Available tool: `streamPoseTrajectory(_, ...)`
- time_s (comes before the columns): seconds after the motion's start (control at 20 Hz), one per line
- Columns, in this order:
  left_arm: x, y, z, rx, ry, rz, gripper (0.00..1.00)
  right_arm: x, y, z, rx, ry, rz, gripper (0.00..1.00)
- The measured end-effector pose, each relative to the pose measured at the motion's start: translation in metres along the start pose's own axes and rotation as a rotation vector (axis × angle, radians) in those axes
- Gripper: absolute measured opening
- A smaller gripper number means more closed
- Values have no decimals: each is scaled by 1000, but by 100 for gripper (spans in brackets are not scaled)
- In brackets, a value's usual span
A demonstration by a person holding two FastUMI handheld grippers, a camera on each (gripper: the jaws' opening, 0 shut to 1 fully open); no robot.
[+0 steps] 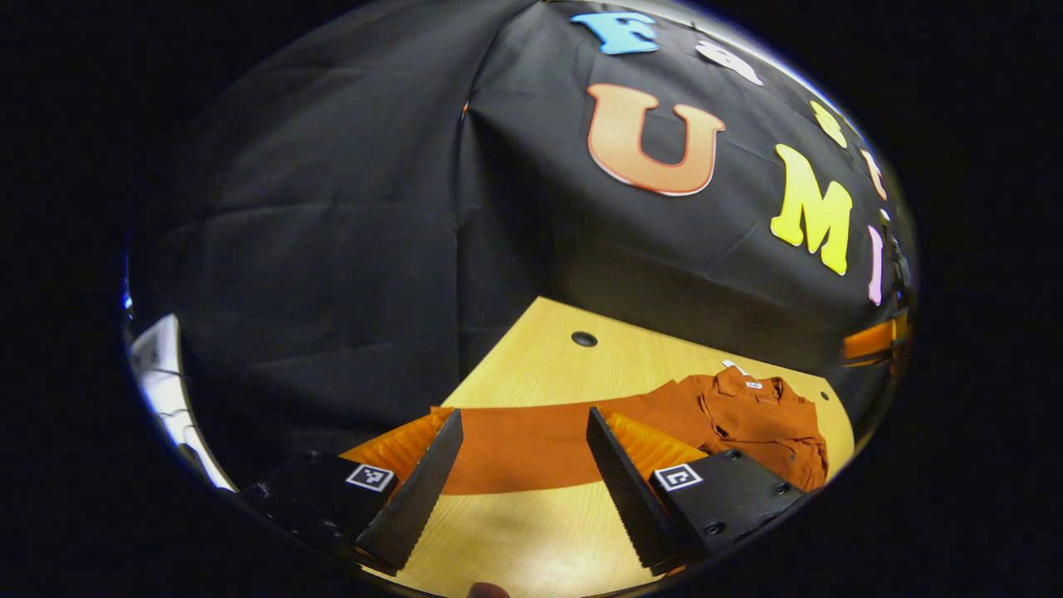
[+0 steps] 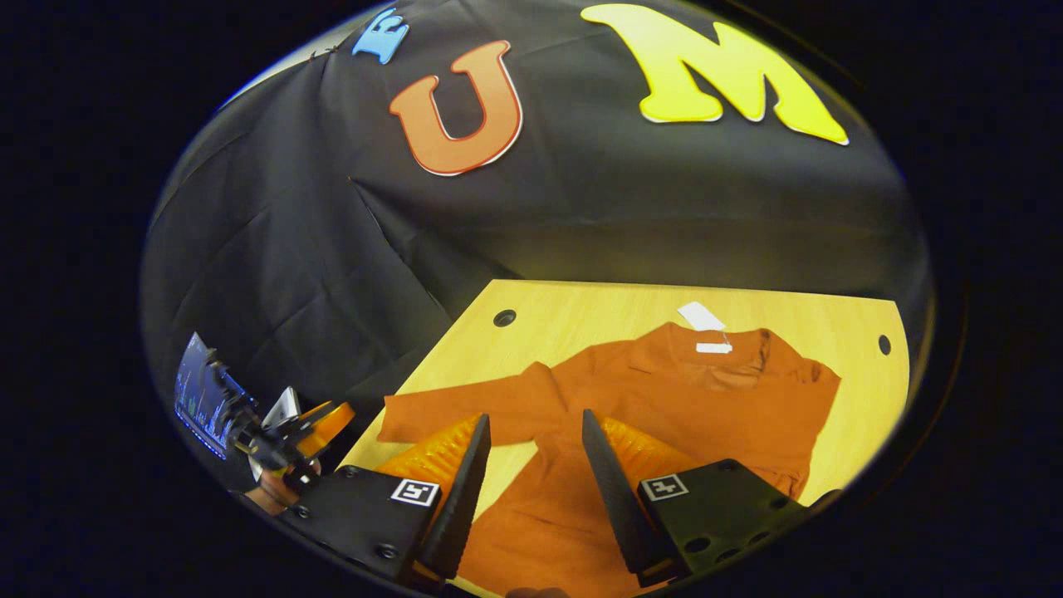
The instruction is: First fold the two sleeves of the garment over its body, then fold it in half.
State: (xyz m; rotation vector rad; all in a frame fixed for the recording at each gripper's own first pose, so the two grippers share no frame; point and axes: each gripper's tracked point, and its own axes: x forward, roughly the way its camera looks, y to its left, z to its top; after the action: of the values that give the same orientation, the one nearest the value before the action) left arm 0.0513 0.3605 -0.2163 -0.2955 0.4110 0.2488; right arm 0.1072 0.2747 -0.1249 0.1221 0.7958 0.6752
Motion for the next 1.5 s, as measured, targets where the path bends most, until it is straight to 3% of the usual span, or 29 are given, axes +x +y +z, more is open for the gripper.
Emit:
streamPoseTrajectory(0.3, 70, 69, -36, 33, 147, 83, 98, -90, -89, -52, 125, 16, -186, 73)
streamPoseTrajectory(0.45, 92, 92, -60, 57, 223, 144, 99, -111, -115, -63, 225, 5, -240, 73)
streamPoseTrajectory(0.55, 98, 83, -61, 42, 208, 124, 99, -118, -138, -66, 327, -14, -279, 73)
streamPoseTrajectory(0.6, 102, 85, -64, 53, 225, 129, 88, -122, -149, -68, 382, -23, -307, 73)
streamPoseTrajectory(0.65, 101, 83, -62, 71, 221, 137, 99, -124, -159, -68, 442, -38, -325, 73)
streamPoseTrajectory(0.85, 103, 58, -58, 318, 209, 145, 96, -131, -183, -77, 594, -56, -393, 73)
streamPoseTrajectory(0.95, 104, 51, -58, 350, 192, 163, 55, -131, -184, -80, 594, -50, -401, 73)
streamPoseTrajectory(1.0, 108, 50, -58, 335, 184, 170, 51, -130, -181, -79, 583, -46, -393, 73)
streamPoseTrajectory(1.05, 108, 46, -57, 320, 181, 170, 58, -132, -178, -79, 574, -43, -384, 73)
streamPoseTrajectory(1.1, 110, 45, -57, 322, 183, 175, 41, -131, -175, -78, 563, -41, -375, 73)
streamPoseTrajectory(1.2, 111, 43, -61, 356, 204, 183, 23, -131, -169, -76, 549, -39, -357, 73)
streamPoseTrajectory(1.25, 110, 34, -60, 330, 213, 125, 17, -131, -168, -76, 546, -36, -351, 73)
streamPoseTrajectory(1.3, 106, 16, -62, 253, 225, 29, 4, -133, -168, -78, 548, -35, -345, 73)
streamPoseTrajectory(1.35, 100, 6, -55, 186, 213, 1, 3, -135, -168, -77, 552, -38, -341, 73)
streamPoseTrajectory(1.4, 95, 4, -43, 153, 181, 17, 3, -137, -170, -77, 558, -40, -339, 66)
streamPoseTrajectory(1.5, 85, -5, -19, 100, 133, 22, 3, -141, -170, -83, 575, -40, -332, 66)
